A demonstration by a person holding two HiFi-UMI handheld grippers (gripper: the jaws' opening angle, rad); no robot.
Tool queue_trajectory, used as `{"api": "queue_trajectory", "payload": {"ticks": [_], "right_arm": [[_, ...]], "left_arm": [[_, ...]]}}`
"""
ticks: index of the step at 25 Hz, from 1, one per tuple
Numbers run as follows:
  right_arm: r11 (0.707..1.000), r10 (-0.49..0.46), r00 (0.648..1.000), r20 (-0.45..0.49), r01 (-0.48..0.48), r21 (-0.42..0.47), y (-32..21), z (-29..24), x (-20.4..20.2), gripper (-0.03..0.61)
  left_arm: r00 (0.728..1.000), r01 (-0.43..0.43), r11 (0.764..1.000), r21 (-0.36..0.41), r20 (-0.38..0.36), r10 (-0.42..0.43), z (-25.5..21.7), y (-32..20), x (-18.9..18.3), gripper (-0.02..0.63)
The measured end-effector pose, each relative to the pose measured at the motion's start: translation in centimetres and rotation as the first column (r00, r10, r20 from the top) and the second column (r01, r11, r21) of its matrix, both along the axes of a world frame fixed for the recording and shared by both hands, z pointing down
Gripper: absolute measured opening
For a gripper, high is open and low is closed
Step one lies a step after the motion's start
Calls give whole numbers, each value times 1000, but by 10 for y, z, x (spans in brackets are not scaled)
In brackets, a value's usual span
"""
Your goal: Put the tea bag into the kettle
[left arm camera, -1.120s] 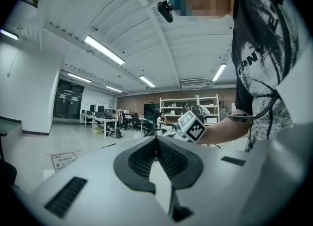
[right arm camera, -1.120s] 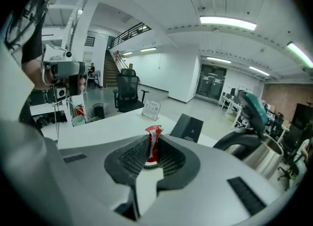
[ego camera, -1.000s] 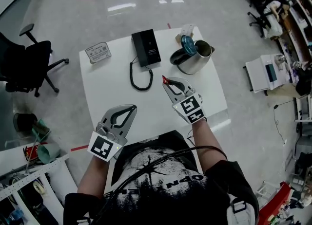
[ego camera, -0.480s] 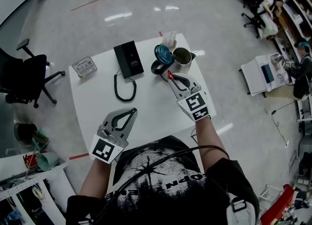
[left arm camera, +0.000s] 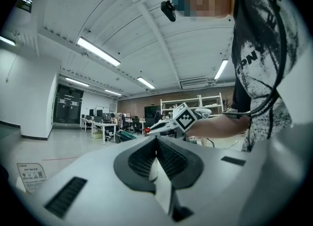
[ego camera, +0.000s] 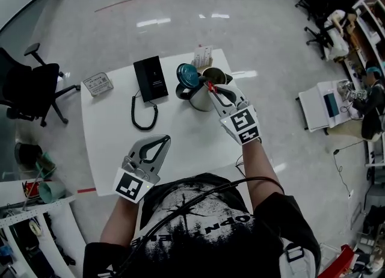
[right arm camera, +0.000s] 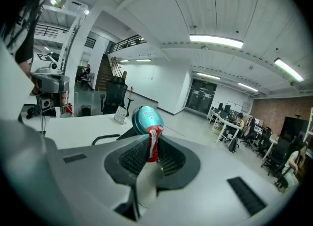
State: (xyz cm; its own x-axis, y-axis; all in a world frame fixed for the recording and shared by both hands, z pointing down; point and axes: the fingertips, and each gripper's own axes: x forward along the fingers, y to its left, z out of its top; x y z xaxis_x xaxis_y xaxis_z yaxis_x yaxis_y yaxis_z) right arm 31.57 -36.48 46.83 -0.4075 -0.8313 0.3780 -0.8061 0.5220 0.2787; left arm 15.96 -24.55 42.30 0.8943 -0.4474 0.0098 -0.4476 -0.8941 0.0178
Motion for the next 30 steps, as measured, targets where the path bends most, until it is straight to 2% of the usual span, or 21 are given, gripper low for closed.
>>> {"api": "queue_trajectory", "payload": {"ticks": [11, 19, 30], "right_arm": [[997, -68, 998, 3, 68, -31, -28, 9, 27, 57], [994, -68, 998, 11, 69, -82, -48, 28, 39, 57], [989, -93, 995, 21, 95, -115, -58, 39, 37, 57]], "left_arm": [[997, 76, 997, -1, 15, -76, 1, -3, 34, 11], [993, 109, 994, -19, 53, -107, 12, -10, 45, 11], [989, 139, 990, -16, 51, -138, 12, -13, 51, 11]]}}
